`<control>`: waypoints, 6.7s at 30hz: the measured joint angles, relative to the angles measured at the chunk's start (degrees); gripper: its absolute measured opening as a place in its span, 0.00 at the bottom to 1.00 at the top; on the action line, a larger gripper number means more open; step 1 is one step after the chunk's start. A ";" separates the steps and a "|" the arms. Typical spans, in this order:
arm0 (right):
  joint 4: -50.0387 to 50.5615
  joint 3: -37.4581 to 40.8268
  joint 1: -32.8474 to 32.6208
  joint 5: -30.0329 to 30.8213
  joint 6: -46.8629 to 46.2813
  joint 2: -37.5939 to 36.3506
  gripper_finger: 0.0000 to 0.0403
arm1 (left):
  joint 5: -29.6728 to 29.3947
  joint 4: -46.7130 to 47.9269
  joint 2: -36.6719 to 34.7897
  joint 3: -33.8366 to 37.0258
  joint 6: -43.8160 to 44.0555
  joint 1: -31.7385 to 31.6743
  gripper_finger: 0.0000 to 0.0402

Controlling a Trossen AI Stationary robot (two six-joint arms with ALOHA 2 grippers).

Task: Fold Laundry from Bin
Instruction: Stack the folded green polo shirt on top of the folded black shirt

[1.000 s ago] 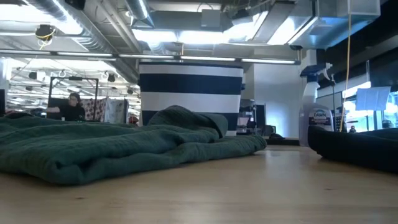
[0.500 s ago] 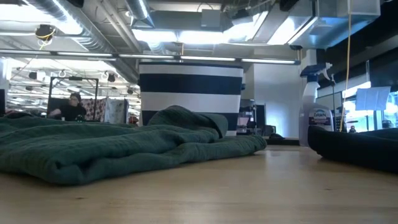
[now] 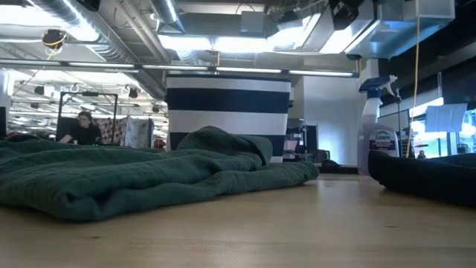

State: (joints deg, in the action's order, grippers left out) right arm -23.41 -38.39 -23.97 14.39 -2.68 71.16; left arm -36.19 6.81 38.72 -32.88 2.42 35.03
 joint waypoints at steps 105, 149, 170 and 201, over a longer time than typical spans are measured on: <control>1.20 -0.02 -0.01 -3.70 14.69 0.42 0.01 | 19.79 19.71 30.29 0.02 4.38 4.99 0.54; -4.60 -0.04 0.00 1.55 0.11 3.39 0.01 | 0.87 28.93 51.40 -5.06 5.36 19.55 0.65; 9.87 -19.49 -0.44 5.60 16.38 25.68 0.03 | -7.43 27.01 53.05 -4.50 1.99 16.98 0.31; 27.48 -40.16 -5.79 10.33 31.91 50.75 0.82 | -7.35 26.03 51.80 -8.57 7.93 14.83 0.01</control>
State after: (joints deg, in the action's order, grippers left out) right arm 4.07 -78.55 -29.76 24.72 29.23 121.90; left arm -43.54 32.84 90.52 -41.45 10.35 49.85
